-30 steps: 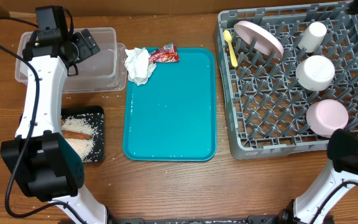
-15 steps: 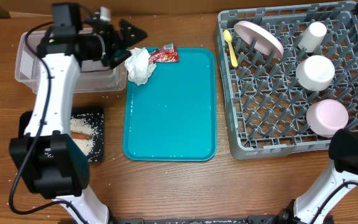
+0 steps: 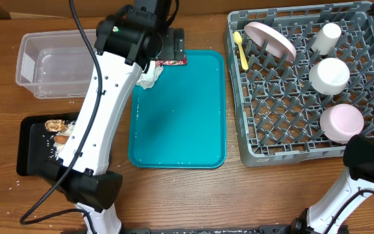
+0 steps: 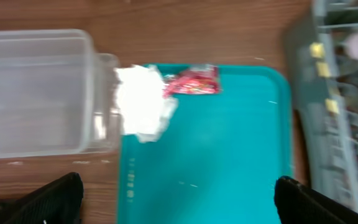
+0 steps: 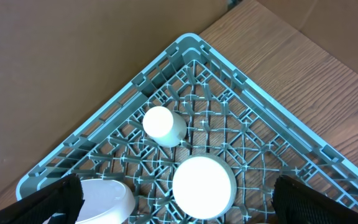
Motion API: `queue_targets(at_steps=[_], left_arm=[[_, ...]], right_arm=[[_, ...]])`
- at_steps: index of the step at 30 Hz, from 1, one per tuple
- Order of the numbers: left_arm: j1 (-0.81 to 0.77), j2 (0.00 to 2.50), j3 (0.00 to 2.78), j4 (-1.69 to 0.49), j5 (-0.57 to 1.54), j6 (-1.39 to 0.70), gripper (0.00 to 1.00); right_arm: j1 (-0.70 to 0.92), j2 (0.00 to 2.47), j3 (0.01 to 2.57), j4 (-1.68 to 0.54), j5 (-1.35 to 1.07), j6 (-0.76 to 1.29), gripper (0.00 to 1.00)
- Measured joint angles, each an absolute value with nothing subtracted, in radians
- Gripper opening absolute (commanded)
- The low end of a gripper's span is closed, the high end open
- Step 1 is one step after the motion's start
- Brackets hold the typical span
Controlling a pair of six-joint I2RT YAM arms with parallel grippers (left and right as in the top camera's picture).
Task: Sort waste into correct bins and load items into the dishwasher
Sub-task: 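Reach the left gripper to the white tissue and grasp it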
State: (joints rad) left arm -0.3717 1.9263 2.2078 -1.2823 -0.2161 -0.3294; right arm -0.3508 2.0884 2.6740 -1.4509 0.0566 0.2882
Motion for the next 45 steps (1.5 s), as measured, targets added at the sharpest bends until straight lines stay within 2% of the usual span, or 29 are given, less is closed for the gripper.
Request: queue_targets(at_steps=[5, 8, 11, 16, 23, 28, 30, 32, 34, 36, 38, 45], left_arm=[[-0.357, 2.051, 2.212, -1.28, -0.267, -0.284, 1.0], [-0.355, 2.171, 2.211, -1.28, -0.274, -0.276, 0.93], [-0.355, 2.255, 2.211, -1.28, -0.274, -0.272, 0.91], [-0.355, 2.338, 2.211, -1.245, -0.274, -0.245, 0.82], [-0.353, 2.446, 2.211, -1.229, -0.288, -0.186, 0.85], [-0.353, 2.501, 2.211, -1.214, -0.381, -0.178, 0.85], [-0.353, 2.503, 2.211, -1.19, -0.411, -0.176, 0.74], [-0.353, 2.503, 2.211, -1.172, -0.424, -0.167, 0.57], [-0.353, 2.503, 2.211, -1.165, -0.425, -0.16, 0.45], [-0.353, 2.503, 2.209, -1.156, -0.427, -0.154, 0.28], [-0.353, 2.503, 2.199, -1.15, -0.429, -0.154, 0.06], [-0.353, 2.505, 2.183, -1.151, -0.432, -0.153, 0.04]], right_arm=[[-0.351, 2.088, 2.674, -1.451, 0.056, 0.288, 1.0], [-0.351, 2.088, 2.674, -1.451, 0.056, 0.288, 1.0], [-0.351, 2.088, 2.674, -1.451, 0.057, 0.288, 1.0], [-0.351, 2.088, 2.674, -1.451, 0.056, 0.287, 1.0], [-0.351, 2.088, 2.674, -1.451, 0.056, 0.288, 1.0], [-0.351, 2.088, 2.674, -1.451, 0.056, 0.287, 1.0], [-0.351, 2.088, 2.674, -1.451, 0.057, 0.288, 1.0], [-0.351, 2.088, 2.674, -1.451, 0.056, 0.287, 1.0], [-0.351, 2.088, 2.674, -1.451, 0.056, 0.288, 1.0], [-0.351, 2.088, 2.674, -1.451, 0.057, 0.288, 1.0], [-0.351, 2.088, 2.674, -1.451, 0.056, 0.288, 1.0], [-0.351, 2.088, 2.674, -1.451, 0.056, 0.287, 1.0]])
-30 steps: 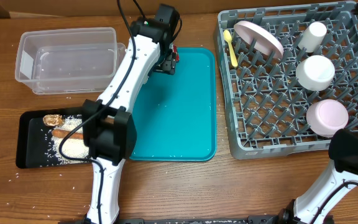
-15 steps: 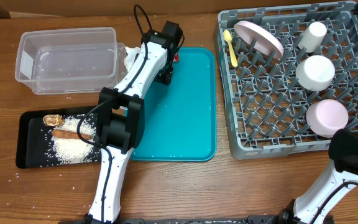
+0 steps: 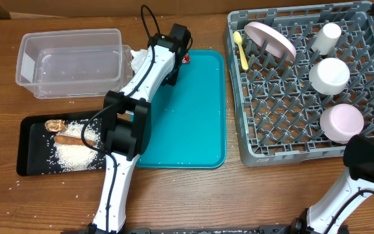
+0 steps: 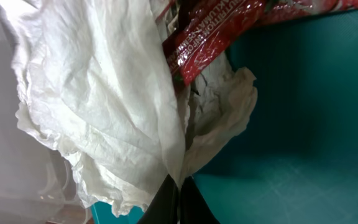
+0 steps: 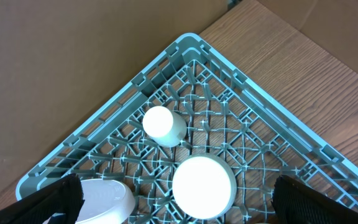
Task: Sort waste into correct bins and load items into the dishwasher
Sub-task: 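Reach the left gripper to the white tissue and grasp it, then carry the tissue left and drop it in the clear bin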
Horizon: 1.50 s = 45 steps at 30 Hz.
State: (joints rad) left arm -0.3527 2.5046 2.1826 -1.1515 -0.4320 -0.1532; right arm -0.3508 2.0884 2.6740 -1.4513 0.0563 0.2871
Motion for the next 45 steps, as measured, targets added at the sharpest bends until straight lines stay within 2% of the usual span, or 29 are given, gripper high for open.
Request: queue_targets(at_steps=[7, 20, 27, 31, 35, 45], left_arm=[[-0.38, 2.496, 2.215, -1.28, -0.427, -0.188, 0.04], [-0.398, 2.306, 2.242, -1.459, -0.309, -0.242, 0.04], [-0.398, 2.254, 2.242, -1.422, -0.307, -0.268, 0.04], [-0.384, 2.154, 2.243, -1.288, -0.332, -0.308, 0.04], [-0.315, 2.094, 2.245, -1.23, -0.336, -0.353, 0.04], [0.019, 2.083, 2.246, -1.229, -0.308, -0.546, 0.04]], right_arm=[[-0.351, 2.088, 2.674, -1.451, 0.056, 0.288, 1.0], [-0.351, 2.088, 2.674, -1.451, 0.056, 0.288, 1.0], [-0.351, 2.088, 2.674, -1.451, 0.056, 0.288, 1.0], [-0.351, 2.088, 2.674, -1.451, 0.056, 0.288, 1.0], [-0.351, 2.088, 2.674, -1.451, 0.057, 0.287, 1.0], [-0.351, 2.088, 2.674, -1.451, 0.056, 0.287, 1.0]])
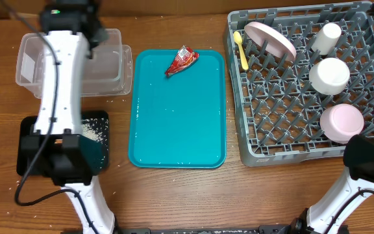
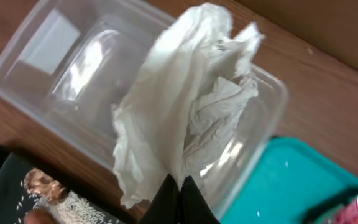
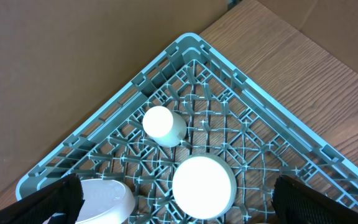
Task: Sort waste into correct bins and load items into the dishwasher
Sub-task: 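Carry the tissue left and drop it in the clear bin, then reach the left gripper to the red wrapper and grasp it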
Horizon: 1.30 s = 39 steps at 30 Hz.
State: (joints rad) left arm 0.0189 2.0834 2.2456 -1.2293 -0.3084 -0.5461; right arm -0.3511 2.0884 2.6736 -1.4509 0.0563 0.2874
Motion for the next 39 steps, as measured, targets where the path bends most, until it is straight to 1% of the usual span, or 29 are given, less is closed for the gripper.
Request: queue_targets(at_steps=[2, 4, 5, 6, 8, 9, 10, 11, 16, 19, 21, 22, 25, 28, 34, 37, 39], left_arm=[[0.09, 2.083, 2.246, -1.254, -0.274, -0.598, 0.04], [0.116, 2.083, 2.246, -1.272, -0.26, -0.628, 0.04], [0.125, 2.087, 2.246, -1.283, -0.256, -0.641, 0.08], [0.132, 2.092, 2.246, -1.298, -0.253, -0.659, 0.31], [0.138, 2.111, 2.246, -1.304, -0.247, -0.685, 0.68], [0.14, 2.12, 2.246, -1.303, -0.246, -0.693, 0.86], [0.14, 2.134, 2.246, -1.293, -0.245, -0.704, 0.98], [0.14, 2.156, 2.246, -1.28, -0.241, -0.712, 1.0], [0.14, 2.205, 2.246, -1.271, -0.215, -0.735, 1.0], [0.14, 2.205, 2.275, -1.272, -0.138, -0.721, 1.0], [0.135, 2.205, 2.318, -1.27, -0.063, -0.683, 0.93], [0.13, 2.205, 2.343, -1.259, -0.016, -0.654, 0.93], [0.081, 2.205, 2.385, -1.19, 0.119, -0.524, 0.99], [-0.033, 2.205, 2.389, -1.172, 0.186, -0.37, 1.0], [-0.33, 2.217, 2.389, -1.146, 0.057, -0.114, 1.0], [-0.395, 2.253, 2.389, -1.14, -0.012, -0.059, 0.99], [-0.41, 2.295, 2.389, -1.139, -0.044, -0.031, 0.96]], right_arm=[[-0.351, 2.088, 2.674, -1.451, 0.056, 0.287, 1.0], [-0.351, 2.088, 2.674, -1.451, 0.056, 0.288, 1.0], [-0.351, 2.088, 2.674, -1.451, 0.057, 0.288, 1.0], [-0.351, 2.088, 2.674, -1.451, 0.056, 0.288, 1.0], [-0.351, 2.088, 2.674, -1.451, 0.056, 0.288, 1.0], [-0.351, 2.088, 2.674, -1.451, 0.056, 0.288, 1.0], [-0.351, 2.088, 2.674, -1.451, 0.056, 0.288, 1.0], [-0.351, 2.088, 2.674, -1.451, 0.057, 0.288, 1.0], [-0.351, 2.088, 2.674, -1.451, 0.056, 0.288, 1.0], [-0.351, 2.088, 2.674, -1.451, 0.056, 0.288, 1.0], [-0.351, 2.088, 2.674, -1.451, 0.056, 0.288, 1.0], [-0.351, 2.088, 2.674, -1.451, 0.056, 0.287, 1.0], [-0.351, 2.088, 2.674, -1.451, 0.057, 0.288, 1.0], [-0.351, 2.088, 2.674, -1.451, 0.056, 0.288, 1.0], [-0.351, 2.088, 2.674, -1.451, 0.057, 0.288, 1.0], [-0.351, 2.088, 2.674, -1.451, 0.056, 0.288, 1.0], [-0.351, 2.088, 2.674, -1.451, 0.056, 0.287, 1.0]])
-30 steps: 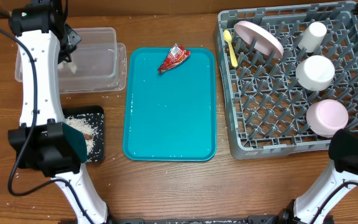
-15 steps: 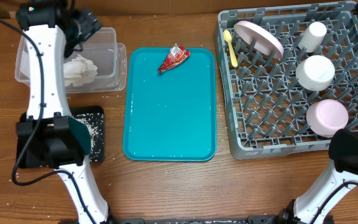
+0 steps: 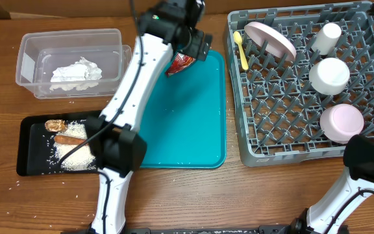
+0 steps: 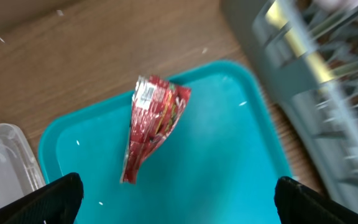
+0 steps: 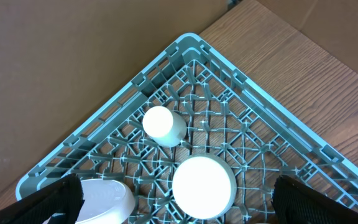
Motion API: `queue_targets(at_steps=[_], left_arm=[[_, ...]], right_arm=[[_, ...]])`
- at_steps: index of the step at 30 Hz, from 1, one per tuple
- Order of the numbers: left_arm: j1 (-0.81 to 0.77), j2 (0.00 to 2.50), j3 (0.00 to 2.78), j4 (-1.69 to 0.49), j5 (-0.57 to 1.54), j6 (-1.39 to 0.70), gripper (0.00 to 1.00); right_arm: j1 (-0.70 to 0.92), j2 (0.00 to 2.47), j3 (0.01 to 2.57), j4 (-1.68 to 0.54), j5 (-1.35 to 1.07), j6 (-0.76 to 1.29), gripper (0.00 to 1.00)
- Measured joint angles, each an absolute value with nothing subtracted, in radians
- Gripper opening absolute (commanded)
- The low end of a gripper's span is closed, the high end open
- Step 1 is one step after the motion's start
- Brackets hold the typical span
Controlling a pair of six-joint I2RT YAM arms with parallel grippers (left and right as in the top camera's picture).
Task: Sort waste into correct bins and load items into the dishwasher
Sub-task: 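Reach the left gripper to the red wrapper and grasp it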
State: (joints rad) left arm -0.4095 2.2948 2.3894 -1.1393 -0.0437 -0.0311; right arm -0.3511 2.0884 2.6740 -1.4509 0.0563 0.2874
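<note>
A red wrapper (image 3: 180, 63) (image 4: 153, 124) lies at the far end of the teal tray (image 3: 180, 136) (image 4: 229, 168). My left gripper (image 3: 193, 39) (image 4: 179, 186) hangs open above it with nothing between its fingers. A crumpled white napkin (image 3: 75, 70) lies in the clear bin (image 3: 31, 45). The grey dish rack (image 3: 252, 130) (image 5: 185, 40) holds a pink plate (image 3: 271, 38), a yellow spoon (image 3: 241, 49), a white cup (image 3: 328, 36) (image 5: 162, 124), a white bowl (image 3: 330, 75) (image 5: 202, 186) and a pink bowl (image 3: 343, 122). Over the rack's far corner my right gripper (image 5: 176, 205) stands open.
A black tray (image 3: 28, 146) with rice and food scraps sits at the front left, with loose grains on the wood around it. The clear bin stands just left of the teal tray. Brown cardboard (image 5: 73, 50) rises behind the rack.
My left gripper was shut on the white napkin over the clear bin. Now the napkin lies in the bin and the gripper is open above the red wrapper. The right arm has not moved.
My left gripper hung open above the tray's far left corner, where napkin and wrapper lay together. Then it was shut on the napkin there, then held it over the clear bin. The napkin now rests in the bin; the wrapper stays on the tray.
</note>
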Motion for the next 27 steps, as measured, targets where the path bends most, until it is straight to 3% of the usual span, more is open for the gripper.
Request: queue_targets(at_steps=[11, 20, 26, 27], left_arm=[[-0.38, 2.487, 2.389, -1.17, -0.144, 0.03, 0.91], [-0.373, 2.564, 2.389, -1.177, -0.155, 0.046, 0.54], [-0.354, 2.576, 2.389, -1.177, -0.16, 0.052, 0.47], [-0.352, 2.576, 2.389, -1.177, -0.162, 0.052, 0.39]], right_arm=[[-0.351, 2.088, 2.674, -1.451, 0.056, 0.288, 1.0], [-0.351, 2.088, 2.674, -1.451, 0.057, 0.288, 1.0], [-0.351, 2.088, 2.674, -1.451, 0.056, 0.288, 1.0], [-0.351, 2.088, 2.674, -1.451, 0.056, 0.287, 1.0]])
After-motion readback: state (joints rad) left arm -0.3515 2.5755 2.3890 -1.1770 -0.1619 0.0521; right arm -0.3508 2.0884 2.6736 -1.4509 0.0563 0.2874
